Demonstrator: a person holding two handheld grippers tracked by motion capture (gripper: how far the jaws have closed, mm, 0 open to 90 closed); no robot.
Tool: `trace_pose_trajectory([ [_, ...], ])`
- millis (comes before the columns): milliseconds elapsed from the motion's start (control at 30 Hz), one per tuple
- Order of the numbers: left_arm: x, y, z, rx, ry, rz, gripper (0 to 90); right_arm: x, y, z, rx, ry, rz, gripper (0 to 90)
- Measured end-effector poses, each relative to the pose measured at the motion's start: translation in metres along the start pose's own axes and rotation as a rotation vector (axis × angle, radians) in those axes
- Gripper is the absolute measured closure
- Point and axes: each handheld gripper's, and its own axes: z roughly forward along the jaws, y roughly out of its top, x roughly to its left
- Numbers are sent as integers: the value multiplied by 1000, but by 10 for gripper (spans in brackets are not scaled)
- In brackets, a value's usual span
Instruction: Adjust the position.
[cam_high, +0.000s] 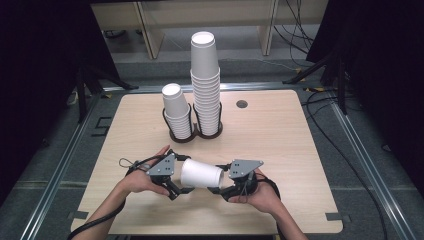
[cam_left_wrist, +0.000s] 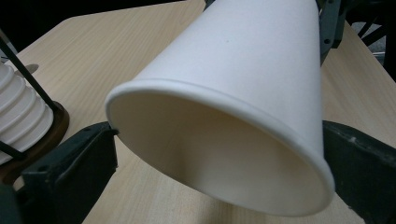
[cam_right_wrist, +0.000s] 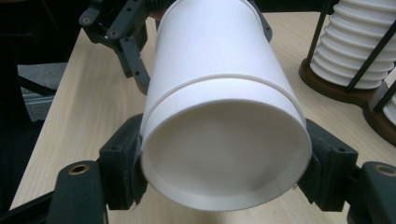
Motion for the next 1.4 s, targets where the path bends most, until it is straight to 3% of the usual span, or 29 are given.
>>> trace_pose_trajectory([
  [900,2,1,-2,-3,-36,14,58,-2,-2,3,-9,19,-6,275],
  [1133,4,2,-7,12,-27,50,78,-3,-2,4,5,34,-4,270],
  [1400,3,2,-9,9,-36,59,115,-3,-4,5,7,40,-4,271],
])
